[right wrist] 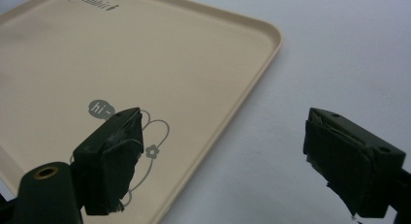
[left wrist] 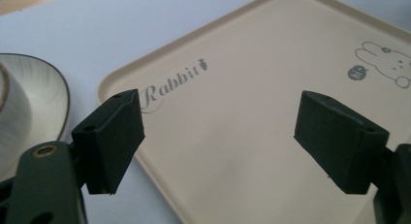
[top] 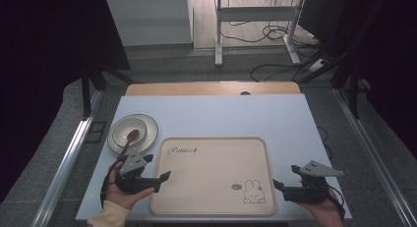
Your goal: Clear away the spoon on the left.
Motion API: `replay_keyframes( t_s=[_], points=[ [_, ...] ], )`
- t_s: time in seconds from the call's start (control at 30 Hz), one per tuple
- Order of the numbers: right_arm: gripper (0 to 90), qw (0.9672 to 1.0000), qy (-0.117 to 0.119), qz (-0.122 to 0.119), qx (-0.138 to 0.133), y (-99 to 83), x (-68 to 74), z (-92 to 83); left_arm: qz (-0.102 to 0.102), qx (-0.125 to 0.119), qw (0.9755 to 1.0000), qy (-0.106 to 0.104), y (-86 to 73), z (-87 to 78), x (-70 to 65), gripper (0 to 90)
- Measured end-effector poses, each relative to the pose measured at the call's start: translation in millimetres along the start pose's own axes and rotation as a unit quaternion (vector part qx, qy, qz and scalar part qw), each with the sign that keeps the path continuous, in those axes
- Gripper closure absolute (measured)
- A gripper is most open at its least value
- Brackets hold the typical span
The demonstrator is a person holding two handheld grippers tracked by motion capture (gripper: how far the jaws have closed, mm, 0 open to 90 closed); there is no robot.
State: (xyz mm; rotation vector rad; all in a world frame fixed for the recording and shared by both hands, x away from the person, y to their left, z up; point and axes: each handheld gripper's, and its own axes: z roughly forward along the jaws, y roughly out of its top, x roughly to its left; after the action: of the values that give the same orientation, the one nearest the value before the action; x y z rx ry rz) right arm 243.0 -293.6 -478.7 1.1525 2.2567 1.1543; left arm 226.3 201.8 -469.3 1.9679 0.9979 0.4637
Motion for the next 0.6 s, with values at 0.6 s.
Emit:
replay_keyframes(
  t_s=[0.6],
  points=[
    [14.5,0.9999,-0.001,-0.005,0.014,-2.8,-1.1,-0.1,0.001,-0.018,0.9994,0.03,8.7,-20.7,13.5,18.5]
  ],
)
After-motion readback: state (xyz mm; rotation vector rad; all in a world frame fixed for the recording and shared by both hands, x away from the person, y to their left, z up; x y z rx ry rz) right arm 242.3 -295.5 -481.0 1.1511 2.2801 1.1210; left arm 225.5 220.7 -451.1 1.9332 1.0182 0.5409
